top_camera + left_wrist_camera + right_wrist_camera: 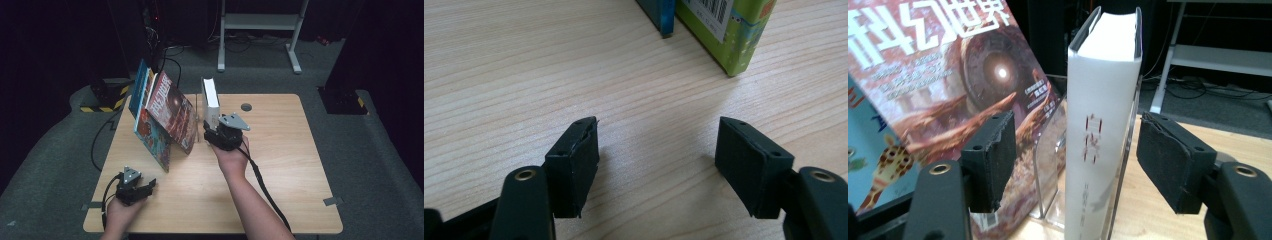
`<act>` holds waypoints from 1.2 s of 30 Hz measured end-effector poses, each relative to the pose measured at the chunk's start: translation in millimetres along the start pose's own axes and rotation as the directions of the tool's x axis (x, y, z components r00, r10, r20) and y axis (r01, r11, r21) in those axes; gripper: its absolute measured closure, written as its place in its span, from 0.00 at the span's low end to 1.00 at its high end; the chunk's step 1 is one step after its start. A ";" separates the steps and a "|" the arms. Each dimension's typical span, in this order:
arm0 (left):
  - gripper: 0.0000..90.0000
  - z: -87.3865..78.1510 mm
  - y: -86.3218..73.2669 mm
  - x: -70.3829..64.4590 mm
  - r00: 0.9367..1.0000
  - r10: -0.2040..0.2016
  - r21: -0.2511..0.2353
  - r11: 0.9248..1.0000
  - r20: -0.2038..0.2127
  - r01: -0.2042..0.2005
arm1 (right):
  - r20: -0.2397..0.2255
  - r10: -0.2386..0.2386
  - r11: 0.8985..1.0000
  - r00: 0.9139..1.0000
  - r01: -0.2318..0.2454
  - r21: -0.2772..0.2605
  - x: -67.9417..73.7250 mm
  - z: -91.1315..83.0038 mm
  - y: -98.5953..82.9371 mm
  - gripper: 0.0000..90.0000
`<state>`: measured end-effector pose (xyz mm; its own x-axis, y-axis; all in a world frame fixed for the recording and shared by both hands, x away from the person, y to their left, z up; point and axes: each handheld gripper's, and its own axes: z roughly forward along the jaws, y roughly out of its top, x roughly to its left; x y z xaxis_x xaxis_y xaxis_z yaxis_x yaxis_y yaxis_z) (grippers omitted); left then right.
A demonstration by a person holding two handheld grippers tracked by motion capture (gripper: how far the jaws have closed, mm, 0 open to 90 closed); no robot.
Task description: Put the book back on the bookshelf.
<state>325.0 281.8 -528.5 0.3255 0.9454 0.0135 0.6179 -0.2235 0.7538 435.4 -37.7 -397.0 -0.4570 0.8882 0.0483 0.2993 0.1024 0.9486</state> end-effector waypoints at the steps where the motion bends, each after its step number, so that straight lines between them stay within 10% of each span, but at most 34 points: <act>1: 0.38 0.0 0.0 -0.1 1.000 0.000 0.000 1.000 0.000 0.000 | -0.004 -0.001 1.000 1.000 0.001 0.003 -0.7 -2.1 -1.7 0.36; 11: 0.34 0.5 0.2 -0.8 1.000 0.004 0.006 1.000 0.008 -0.004 | -0.021 -0.100 0.995 0.995 0.100 0.019 -6.6 -22.1 -21.0 0.36; 25: 0.31 1.3 0.8 -2.1 1.000 -0.002 0.007 1.000 0.004 0.002 | -0.025 -0.066 0.993 0.997 0.068 0.098 -41.2 -49.9 -59.5 0.25; 36: 0.28 1.9 0.9 -2.5 1.000 0.001 0.008 1.000 0.006 -0.001 | 0.069 -0.018 0.983 0.997 0.004 0.186 -95.1 -82.3 -98.7 0.23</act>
<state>326.1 278.8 -529.1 0.3308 0.9436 0.0104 0.6229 -0.2266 0.7488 380.4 -169.1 -469.4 -0.4030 0.9151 0.0098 0.4479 0.1879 0.8741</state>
